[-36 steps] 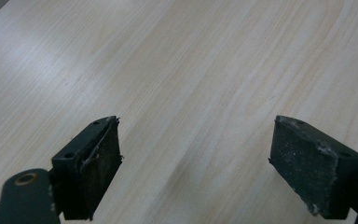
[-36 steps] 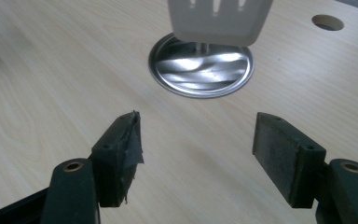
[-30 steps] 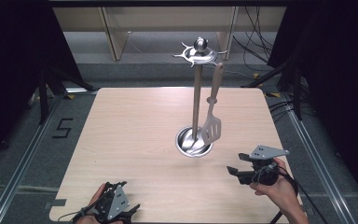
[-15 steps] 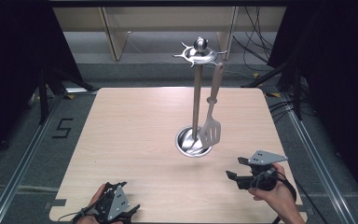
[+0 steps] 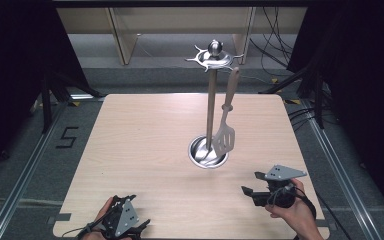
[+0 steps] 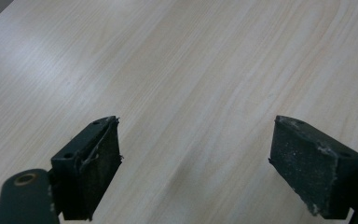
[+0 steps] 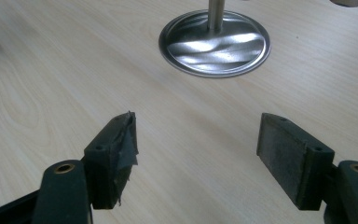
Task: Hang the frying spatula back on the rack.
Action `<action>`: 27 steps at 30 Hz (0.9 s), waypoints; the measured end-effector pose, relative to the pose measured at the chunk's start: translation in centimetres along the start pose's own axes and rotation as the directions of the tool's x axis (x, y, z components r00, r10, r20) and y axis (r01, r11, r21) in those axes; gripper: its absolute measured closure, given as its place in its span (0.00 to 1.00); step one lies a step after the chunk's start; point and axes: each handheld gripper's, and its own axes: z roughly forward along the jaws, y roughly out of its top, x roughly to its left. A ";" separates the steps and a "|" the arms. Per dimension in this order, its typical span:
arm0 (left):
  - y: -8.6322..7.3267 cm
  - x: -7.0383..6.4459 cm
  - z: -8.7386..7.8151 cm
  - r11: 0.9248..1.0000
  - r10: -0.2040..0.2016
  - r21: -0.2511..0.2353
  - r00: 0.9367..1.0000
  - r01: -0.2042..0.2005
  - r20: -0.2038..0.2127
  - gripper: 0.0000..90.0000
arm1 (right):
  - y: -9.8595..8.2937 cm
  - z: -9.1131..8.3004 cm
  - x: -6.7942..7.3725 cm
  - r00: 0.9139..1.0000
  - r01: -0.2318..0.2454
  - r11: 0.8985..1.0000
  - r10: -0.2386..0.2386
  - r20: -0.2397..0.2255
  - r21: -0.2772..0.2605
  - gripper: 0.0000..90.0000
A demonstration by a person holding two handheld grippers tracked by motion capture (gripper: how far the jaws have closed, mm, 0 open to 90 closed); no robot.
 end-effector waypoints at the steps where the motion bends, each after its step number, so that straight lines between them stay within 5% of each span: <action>1: 0.0 0.0 0.1 1.000 -0.006 -0.006 1.000 0.006 -0.001 0.17 | -0.1 0.1 0.2 1.000 -0.019 1.000 0.019 -0.007 0.005 0.33; 5: 0.0 -0.2 0.2 0.999 -0.026 -0.025 1.000 0.026 -0.009 0.17 | -0.5 0.3 0.1 1.000 -0.014 1.000 0.014 -0.010 0.011 0.33; 6: 0.0 0.0 0.0 1.000 -0.002 -0.001 1.000 0.002 0.000 0.17 | -0.5 0.3 0.1 1.000 -0.019 1.000 0.019 -0.010 0.016 0.33; 10: 0.0 0.0 0.0 1.000 -0.006 -0.003 1.000 0.006 -0.004 0.17 | -0.8 0.4 0.0 1.000 -0.013 1.000 0.013 -0.004 0.014 0.31; 11: 0.0 0.1 -0.1 1.000 -0.007 -0.002 1.000 0.007 -0.004 0.17 | -0.9 0.3 0.3 0.998 -0.055 0.998 0.055 -0.009 0.023 0.31; 13: -0.1 -0.1 0.1 0.999 -0.032 -0.024 0.999 0.032 -0.011 0.17 | -1.0 0.3 0.2 0.999 -0.047 0.999 0.047 -0.002 0.014 0.30; 27: 0.0 0.0 0.0 1.000 -0.003 0.000 1.000 0.003 -0.005 0.17 | -2.5 0.0 0.2 0.996 -0.089 0.996 0.089 0.029 -0.001 0.24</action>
